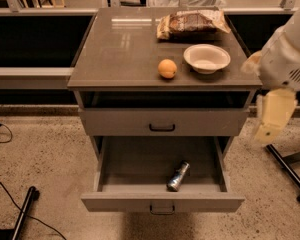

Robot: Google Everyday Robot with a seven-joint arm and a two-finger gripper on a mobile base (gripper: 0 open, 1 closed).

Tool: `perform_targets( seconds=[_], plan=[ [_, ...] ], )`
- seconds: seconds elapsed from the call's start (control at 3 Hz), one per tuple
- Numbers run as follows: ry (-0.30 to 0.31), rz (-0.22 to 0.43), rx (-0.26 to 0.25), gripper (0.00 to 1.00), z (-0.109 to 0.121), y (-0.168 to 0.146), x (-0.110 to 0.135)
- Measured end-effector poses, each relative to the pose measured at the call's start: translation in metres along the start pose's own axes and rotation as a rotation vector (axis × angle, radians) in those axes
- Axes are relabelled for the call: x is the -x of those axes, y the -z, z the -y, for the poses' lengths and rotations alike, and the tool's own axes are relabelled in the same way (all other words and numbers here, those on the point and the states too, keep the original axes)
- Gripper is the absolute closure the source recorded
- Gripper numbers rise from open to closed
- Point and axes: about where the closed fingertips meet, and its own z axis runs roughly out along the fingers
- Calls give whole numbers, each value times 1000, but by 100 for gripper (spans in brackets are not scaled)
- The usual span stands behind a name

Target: Pick redbull can from middle drawer and place on counter

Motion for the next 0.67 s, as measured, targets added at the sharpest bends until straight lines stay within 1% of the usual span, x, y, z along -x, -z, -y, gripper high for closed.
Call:
perform_targets(
  seconds=[0.33, 0.67],
  plan=[
    [128, 50, 123, 0, -26, -76, 3],
    [212, 40, 176, 0, -46, -105, -4]
  ],
)
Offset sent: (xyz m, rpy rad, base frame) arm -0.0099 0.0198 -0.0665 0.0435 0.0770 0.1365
